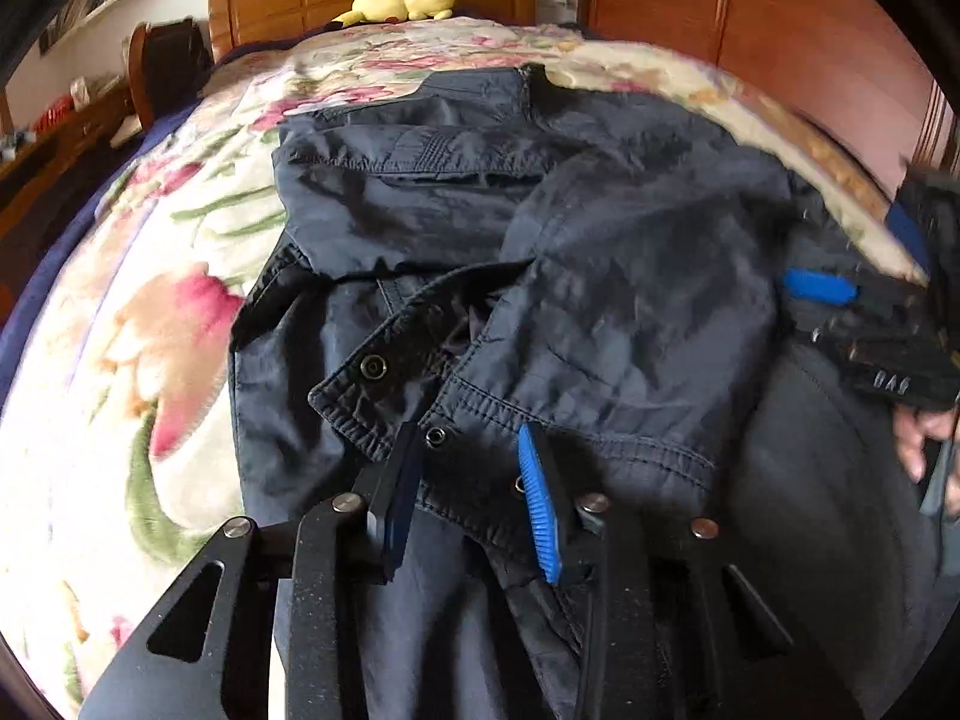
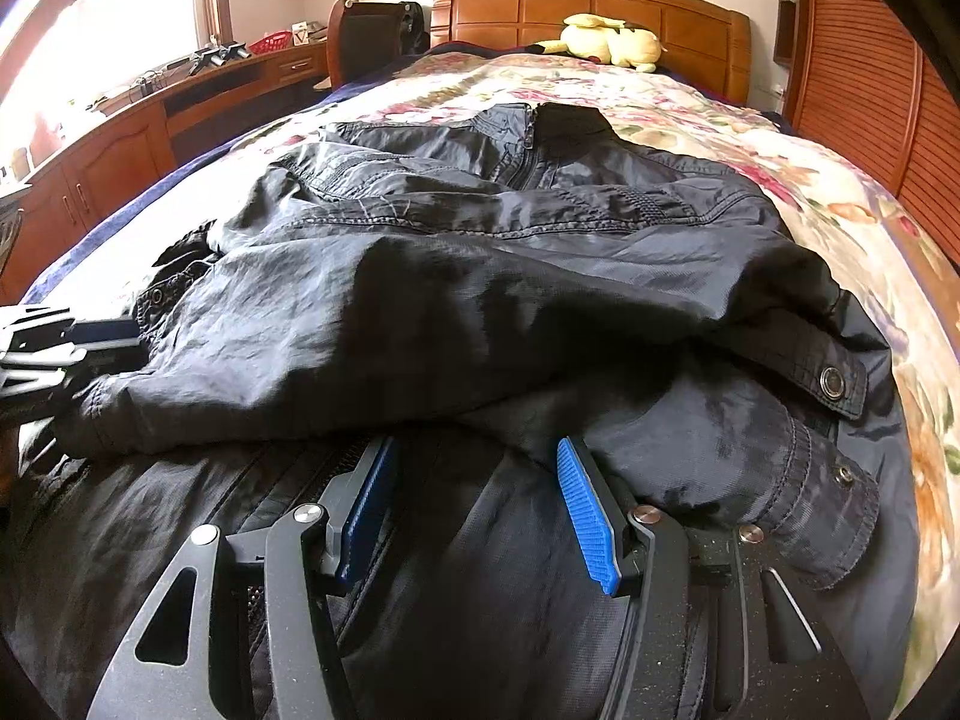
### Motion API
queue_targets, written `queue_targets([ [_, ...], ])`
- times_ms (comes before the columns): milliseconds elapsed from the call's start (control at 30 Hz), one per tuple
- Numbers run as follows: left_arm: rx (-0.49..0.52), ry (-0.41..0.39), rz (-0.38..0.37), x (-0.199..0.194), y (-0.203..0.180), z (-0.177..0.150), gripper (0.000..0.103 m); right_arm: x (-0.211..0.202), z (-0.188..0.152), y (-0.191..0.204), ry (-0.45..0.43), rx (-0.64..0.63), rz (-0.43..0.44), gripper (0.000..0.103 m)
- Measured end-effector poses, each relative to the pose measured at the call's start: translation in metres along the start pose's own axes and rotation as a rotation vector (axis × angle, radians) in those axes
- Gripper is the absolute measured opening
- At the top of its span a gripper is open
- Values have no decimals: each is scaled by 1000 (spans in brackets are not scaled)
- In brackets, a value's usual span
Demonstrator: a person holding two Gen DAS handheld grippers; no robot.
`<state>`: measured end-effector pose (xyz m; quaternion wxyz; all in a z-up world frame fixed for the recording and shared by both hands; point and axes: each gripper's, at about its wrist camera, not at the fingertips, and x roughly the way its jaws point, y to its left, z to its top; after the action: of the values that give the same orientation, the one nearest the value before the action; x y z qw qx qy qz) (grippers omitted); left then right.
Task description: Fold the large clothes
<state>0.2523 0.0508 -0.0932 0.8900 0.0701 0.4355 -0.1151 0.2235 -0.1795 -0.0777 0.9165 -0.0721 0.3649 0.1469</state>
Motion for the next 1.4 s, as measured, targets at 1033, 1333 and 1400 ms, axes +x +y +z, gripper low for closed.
queue_targets([
  [1033, 93, 0, 168, -14, -18, -4, 0, -19, -7, 1, -40, -32, 27, 57],
  [1333, -37, -6, 69, -23, 31, -6, 27, -24, -9, 3, -50, -38, 28, 57],
  [1400, -22, 1, 81, -16, 27, -7, 38, -24, -9, 3, -48, -42, 25, 57],
])
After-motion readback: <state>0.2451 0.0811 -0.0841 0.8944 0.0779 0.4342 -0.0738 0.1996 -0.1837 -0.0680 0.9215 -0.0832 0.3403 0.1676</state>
